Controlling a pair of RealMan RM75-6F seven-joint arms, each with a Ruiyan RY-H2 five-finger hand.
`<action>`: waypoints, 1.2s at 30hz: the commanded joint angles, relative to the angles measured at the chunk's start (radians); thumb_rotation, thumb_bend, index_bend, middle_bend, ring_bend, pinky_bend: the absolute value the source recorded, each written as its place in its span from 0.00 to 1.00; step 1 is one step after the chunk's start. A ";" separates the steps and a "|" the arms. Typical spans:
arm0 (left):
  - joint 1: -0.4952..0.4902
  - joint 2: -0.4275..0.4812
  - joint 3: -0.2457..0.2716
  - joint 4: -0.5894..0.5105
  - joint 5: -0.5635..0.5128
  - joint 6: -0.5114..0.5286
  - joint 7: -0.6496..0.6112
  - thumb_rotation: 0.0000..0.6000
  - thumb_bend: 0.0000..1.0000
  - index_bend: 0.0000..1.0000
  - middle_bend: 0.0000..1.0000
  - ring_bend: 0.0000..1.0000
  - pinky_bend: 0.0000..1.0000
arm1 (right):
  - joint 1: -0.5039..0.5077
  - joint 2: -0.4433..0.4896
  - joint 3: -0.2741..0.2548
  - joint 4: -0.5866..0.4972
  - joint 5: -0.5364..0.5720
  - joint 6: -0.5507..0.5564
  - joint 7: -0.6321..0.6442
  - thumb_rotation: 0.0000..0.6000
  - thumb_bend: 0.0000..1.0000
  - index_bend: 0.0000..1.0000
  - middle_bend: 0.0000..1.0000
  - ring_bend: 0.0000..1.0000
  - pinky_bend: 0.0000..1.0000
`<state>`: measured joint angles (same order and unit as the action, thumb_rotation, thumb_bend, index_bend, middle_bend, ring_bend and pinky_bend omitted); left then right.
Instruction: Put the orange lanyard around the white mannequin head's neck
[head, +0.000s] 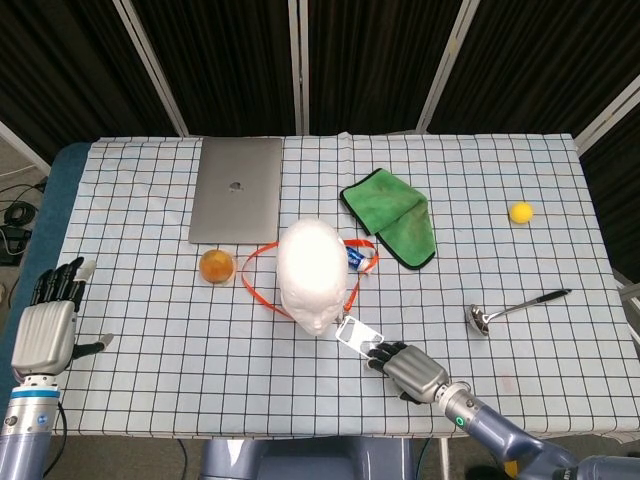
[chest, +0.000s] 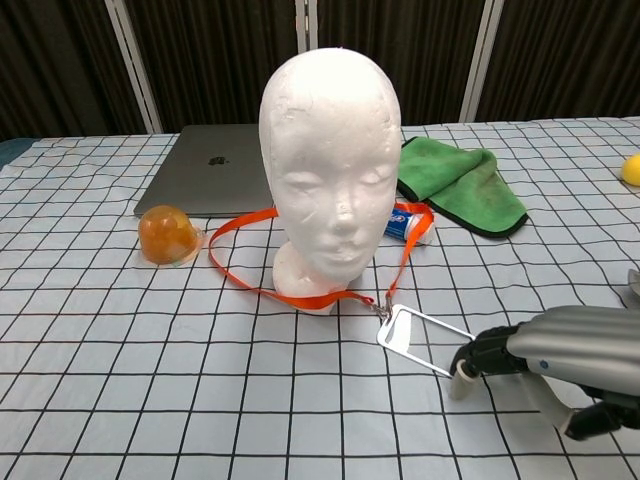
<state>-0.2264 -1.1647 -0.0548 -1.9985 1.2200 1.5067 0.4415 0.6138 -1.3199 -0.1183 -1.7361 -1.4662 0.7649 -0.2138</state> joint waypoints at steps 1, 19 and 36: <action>0.001 -0.001 -0.001 0.000 0.001 -0.001 0.003 1.00 0.00 0.00 0.00 0.00 0.00 | 0.002 0.024 -0.021 -0.025 -0.021 -0.010 0.015 1.00 1.00 0.27 0.27 0.12 0.23; 0.011 -0.009 -0.009 -0.001 0.010 -0.011 0.018 1.00 0.00 0.00 0.00 0.00 0.00 | 0.005 0.131 -0.101 -0.151 -0.119 -0.024 0.066 1.00 1.00 0.27 0.27 0.12 0.24; 0.024 -0.002 -0.012 0.002 0.027 -0.015 0.002 1.00 0.00 0.00 0.00 0.00 0.00 | -0.109 0.256 -0.080 -0.135 -0.281 0.330 0.135 1.00 1.00 0.27 0.26 0.12 0.23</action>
<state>-0.2050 -1.1680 -0.0685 -1.9974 1.2417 1.4901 0.4479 0.5465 -1.1078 -0.2068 -1.8904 -1.7261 1.0129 -0.0971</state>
